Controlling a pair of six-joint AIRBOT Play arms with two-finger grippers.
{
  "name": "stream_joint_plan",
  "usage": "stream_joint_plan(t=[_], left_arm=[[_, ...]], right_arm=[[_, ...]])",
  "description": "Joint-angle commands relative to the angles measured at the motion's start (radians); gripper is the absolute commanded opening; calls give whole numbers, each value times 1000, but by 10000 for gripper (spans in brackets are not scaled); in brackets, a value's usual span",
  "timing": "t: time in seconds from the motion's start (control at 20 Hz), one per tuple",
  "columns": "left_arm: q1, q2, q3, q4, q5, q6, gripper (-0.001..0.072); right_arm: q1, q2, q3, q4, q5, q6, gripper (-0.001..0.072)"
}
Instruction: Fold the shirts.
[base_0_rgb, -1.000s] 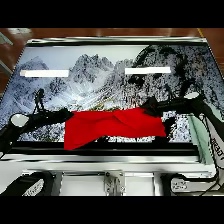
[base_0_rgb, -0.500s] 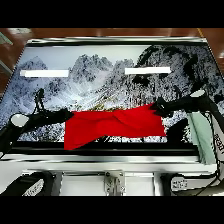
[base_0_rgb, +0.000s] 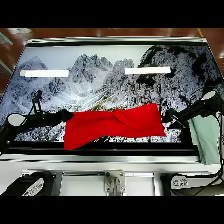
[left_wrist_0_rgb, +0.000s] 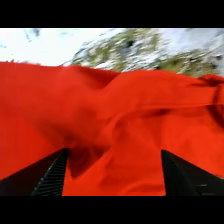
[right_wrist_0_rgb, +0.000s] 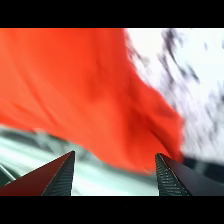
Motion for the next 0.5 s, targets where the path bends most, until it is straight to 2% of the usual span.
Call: stream_joint_plan(t=[0.0, 0.1, 0.25, 0.45], left_arm=[[197, -2, 1, 116, -265, -60, 716], [330, -2, 0, 200, -424, -49, 715], [423, -8, -25, 303, -583, -50, 715], [401, -22, -149, 280, -558, -51, 715]], right_arm=[[-7, -1, 1, -107, 84, -13, 627], [-7, -1, 1, -107, 61, -19, 627], [-7, -1, -3, -88, 37, -19, 626], [-7, -1, -3, -38, -1, -19, 627]])
